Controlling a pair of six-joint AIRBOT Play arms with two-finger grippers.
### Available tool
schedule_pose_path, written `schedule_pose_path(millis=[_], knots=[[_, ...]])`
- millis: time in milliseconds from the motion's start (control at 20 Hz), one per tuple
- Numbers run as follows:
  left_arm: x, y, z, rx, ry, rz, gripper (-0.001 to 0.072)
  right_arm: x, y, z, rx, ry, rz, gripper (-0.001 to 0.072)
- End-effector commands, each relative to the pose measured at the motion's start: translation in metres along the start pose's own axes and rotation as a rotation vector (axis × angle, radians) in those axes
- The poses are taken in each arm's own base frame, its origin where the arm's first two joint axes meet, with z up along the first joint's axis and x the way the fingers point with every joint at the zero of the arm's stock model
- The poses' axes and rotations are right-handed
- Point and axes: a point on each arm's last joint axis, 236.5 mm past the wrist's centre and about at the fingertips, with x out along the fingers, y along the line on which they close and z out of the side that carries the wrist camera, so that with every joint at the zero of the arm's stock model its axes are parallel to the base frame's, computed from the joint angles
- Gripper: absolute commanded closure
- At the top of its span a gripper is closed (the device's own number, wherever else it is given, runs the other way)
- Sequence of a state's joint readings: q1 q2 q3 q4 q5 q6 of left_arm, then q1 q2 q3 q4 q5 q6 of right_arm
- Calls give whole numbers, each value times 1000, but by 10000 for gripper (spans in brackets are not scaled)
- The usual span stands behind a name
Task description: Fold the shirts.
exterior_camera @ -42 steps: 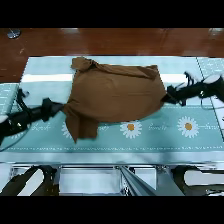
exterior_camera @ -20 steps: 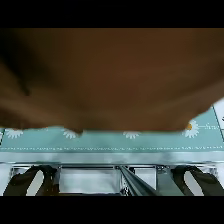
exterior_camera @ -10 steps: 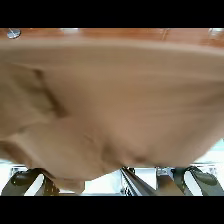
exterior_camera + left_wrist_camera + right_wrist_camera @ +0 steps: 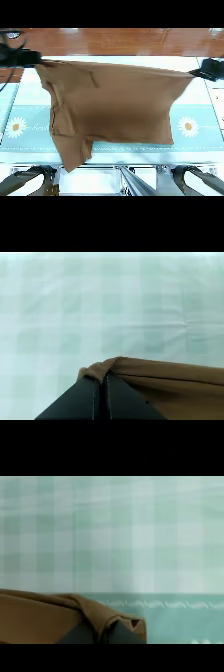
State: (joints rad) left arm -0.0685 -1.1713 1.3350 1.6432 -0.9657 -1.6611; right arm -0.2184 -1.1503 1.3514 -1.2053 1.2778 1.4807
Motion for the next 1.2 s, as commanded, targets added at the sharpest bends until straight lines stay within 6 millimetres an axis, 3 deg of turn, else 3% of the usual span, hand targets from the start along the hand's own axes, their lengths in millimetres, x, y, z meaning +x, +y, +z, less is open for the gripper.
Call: schedule_pose_path(millis=[0,200,300,400,550,800,900,1150], knots=[[86,-11,4,-79,34,-21,684,95,-17,33,84,49,69,672],[151,-20,6,-173,85,-31,683,159,-26,71,178,78,127,672],[171,-29,-4,-228,128,-72,683,180,-27,75,234,97,154,671],[179,-41,-11,-303,162,-128,683,190,-28,66,255,135,162,671],[169,-35,-27,-313,243,-145,683,181,-26,49,223,212,176,671],[119,-2,-80,-128,508,-158,684,140,-30,2,152,421,175,671],[111,1,-106,-88,616,-176,684,146,-30,-17,161,478,160,671],[116,-15,-180,-95,796,-221,683,183,-55,-90,151,635,28,671]])
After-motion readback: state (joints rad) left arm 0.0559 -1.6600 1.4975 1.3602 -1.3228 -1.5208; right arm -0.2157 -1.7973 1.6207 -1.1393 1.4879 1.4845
